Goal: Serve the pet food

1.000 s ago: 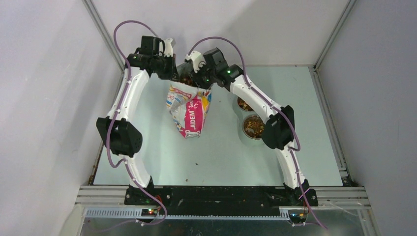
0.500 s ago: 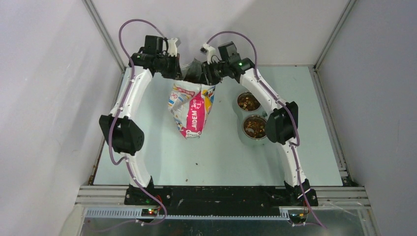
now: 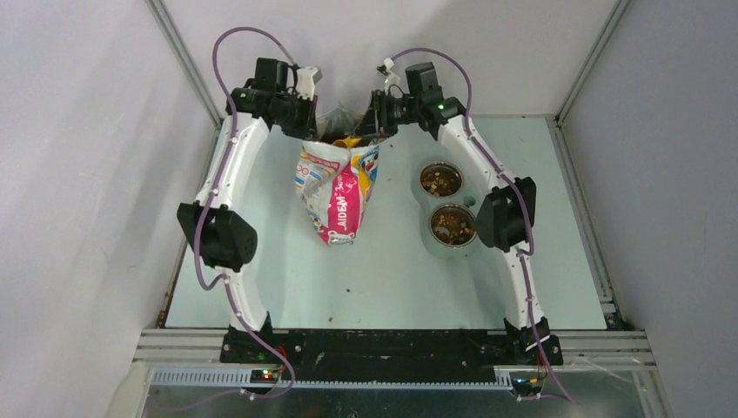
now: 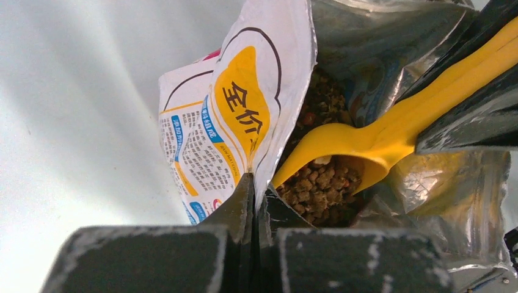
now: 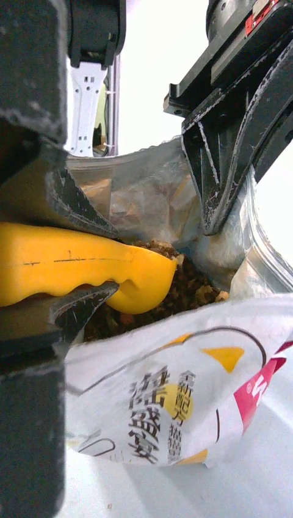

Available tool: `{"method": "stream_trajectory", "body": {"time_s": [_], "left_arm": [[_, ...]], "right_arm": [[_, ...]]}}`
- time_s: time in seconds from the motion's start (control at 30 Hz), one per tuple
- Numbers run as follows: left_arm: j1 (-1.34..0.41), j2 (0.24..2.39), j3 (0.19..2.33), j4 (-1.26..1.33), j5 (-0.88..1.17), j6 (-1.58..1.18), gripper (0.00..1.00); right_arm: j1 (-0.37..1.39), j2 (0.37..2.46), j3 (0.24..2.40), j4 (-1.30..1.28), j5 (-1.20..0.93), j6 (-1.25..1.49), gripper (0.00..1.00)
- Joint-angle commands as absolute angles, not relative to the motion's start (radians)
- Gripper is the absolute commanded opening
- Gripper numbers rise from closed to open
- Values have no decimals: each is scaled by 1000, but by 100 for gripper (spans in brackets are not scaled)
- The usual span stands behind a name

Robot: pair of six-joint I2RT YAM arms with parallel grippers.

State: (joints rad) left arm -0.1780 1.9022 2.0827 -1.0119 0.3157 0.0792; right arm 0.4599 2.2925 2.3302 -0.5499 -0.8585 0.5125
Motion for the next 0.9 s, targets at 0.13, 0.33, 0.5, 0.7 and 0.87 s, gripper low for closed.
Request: {"method": "stream_trajectory", "body": {"time_s": [0.13,0.33,0.5,0.7,0.87], "left_arm": [[-164,1924,2243,-995,287,172,0],[-165,1909,2232,-998,288,175,0],[-182,1882,2200,-1008,272,212,0],[-207,1871,2187,-1020,260,240,0],[-207,1870,2204,-1018,236,248,0]], "right_arm": [[382,2262,2379,-486,-908,610,0],[353,2257,2355,-377,-991,703,0],[324,2251,2328,-322,-1032,775,0],[306,2247,2282,-238,-1056,879,0],[292,2235,2288,-268,-1019,852,0]]}}
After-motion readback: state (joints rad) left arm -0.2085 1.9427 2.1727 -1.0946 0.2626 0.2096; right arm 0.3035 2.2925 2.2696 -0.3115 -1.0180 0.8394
